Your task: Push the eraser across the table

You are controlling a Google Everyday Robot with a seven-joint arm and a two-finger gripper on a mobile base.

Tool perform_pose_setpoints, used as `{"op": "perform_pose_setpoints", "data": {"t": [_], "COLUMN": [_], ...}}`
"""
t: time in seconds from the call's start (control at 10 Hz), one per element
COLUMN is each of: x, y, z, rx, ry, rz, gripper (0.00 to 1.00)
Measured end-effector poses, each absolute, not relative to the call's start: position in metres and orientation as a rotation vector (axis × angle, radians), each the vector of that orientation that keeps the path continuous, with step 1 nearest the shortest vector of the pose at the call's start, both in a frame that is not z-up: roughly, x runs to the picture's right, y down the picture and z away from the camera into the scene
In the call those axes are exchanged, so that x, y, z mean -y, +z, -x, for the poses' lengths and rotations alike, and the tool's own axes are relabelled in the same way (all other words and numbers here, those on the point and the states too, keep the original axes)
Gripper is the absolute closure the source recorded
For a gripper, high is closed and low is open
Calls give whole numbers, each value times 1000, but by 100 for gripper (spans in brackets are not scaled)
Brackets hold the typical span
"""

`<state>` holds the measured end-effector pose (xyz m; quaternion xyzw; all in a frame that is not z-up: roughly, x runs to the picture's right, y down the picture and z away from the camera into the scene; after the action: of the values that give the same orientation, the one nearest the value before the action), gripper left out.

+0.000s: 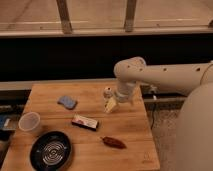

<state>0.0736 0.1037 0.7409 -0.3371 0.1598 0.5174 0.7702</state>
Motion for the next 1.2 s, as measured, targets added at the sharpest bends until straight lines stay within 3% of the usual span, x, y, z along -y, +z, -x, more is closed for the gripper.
{"op": "perform_pose_setpoints", "data": {"t": [0.2,0.3,1.0,1.2], "x": [-104,-104,-107,-121], "y": [741,741,742,752], "z": [-74,-74,-74,-61], "rx": [-347,-347,-362,-369], "ry": [1122,1122,1110,1088], "rz": [731,731,735,764], "gripper": [20,25,94,100]}}
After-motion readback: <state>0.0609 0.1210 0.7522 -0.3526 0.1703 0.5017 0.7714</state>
